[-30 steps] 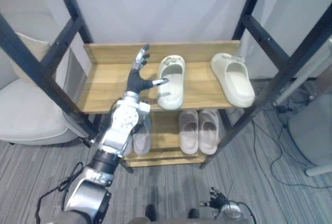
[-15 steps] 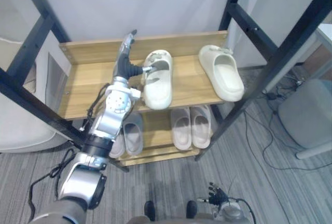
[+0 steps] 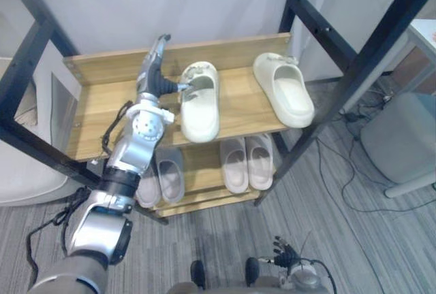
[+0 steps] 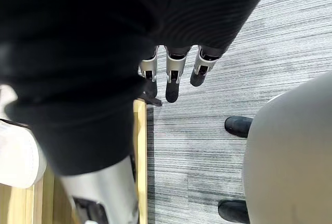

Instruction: Organize the slippers on the shoe rack

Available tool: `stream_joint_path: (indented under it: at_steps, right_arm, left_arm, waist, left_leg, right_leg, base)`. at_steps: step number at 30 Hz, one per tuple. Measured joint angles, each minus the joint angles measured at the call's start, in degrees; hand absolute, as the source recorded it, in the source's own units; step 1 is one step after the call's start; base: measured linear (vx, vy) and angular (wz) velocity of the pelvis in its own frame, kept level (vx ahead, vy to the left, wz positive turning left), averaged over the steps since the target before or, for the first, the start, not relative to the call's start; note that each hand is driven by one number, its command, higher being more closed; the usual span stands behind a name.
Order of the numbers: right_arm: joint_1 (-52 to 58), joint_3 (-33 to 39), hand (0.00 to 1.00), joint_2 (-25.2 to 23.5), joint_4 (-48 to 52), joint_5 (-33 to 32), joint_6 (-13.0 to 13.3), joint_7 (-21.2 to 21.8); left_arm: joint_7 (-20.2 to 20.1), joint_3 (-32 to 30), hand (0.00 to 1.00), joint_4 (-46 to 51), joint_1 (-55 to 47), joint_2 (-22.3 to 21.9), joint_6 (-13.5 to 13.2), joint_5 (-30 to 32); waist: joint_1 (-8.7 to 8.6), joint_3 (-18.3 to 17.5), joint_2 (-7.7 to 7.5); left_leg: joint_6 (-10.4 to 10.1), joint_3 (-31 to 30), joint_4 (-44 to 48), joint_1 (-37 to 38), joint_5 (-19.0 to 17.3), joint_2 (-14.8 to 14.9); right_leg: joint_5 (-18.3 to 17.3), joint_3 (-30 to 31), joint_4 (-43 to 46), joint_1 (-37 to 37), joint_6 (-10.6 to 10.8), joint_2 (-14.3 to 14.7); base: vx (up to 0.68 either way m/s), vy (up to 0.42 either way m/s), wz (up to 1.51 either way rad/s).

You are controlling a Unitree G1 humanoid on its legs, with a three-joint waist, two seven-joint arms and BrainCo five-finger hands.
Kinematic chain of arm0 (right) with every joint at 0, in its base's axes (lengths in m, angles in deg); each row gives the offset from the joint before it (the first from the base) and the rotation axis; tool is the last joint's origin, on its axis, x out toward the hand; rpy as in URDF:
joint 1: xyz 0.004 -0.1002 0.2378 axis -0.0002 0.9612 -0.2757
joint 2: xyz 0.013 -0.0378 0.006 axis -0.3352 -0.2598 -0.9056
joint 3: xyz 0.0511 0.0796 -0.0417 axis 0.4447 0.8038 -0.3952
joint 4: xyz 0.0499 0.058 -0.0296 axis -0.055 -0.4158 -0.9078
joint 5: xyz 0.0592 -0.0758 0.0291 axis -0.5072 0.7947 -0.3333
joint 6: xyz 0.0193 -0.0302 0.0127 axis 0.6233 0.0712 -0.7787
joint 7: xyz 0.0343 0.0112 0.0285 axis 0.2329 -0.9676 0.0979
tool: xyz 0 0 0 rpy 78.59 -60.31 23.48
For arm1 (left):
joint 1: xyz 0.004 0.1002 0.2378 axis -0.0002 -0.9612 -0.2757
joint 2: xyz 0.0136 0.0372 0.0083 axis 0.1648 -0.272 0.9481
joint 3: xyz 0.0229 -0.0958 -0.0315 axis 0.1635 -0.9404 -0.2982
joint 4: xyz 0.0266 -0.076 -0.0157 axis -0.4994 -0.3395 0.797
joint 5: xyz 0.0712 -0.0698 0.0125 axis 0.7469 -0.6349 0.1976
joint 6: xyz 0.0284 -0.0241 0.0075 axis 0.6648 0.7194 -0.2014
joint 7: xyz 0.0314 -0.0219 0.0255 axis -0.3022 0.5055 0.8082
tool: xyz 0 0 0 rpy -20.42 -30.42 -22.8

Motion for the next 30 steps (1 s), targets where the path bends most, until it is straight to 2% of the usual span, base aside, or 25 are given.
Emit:
stream_joint_path:
  at_steps: [17,18,30]
  right_arm:
    - [0.7,0.0,0.00,0.0,2.1,0.0,0.0,0.0]
    - [0.7,0.0,0.00,0.0,2.1,0.0,0.0,0.0]
    - [0.1,0.2,0.00,0.1,1.9,0.0,-0.1,-0.5]
  left_arm:
    - [-2.8,5.9,0.00,-6.1,5.2,1.5,0.7,1.7]
    - [-3.4,6.3,1.00,-6.4,5.5,1.5,0.7,1.7]
    - [-3.5,8.4,1.00,-11.5,9.7,1.5,0.7,1.1]
  waist:
    - [-0.53,0.5,0.76]
    - [-0.54,0.5,0.78]
    - [-1.05,1.0,1.44]
  left_leg:
    - [0.0,0.5,0.0,-0.5,0.0,-0.1]
    - [0.0,0.6,0.0,-0.5,0.0,-0.1]
    - [0.0,1.5,0.0,-0.7,0.0,0.0]
  right_leg:
    - [0.1,0.7,0.4,-1.0,-0.1,0.0]
    - [0.1,0.8,0.5,-1.1,-0.1,0.0]
    - [0.2,1.6,0.7,-1.8,-0.2,0.0]
  base:
    - [-0.01,0.000,-0.01]
    - [0.00,0.000,0.00]
    - [-0.01,0.002,-0.03]
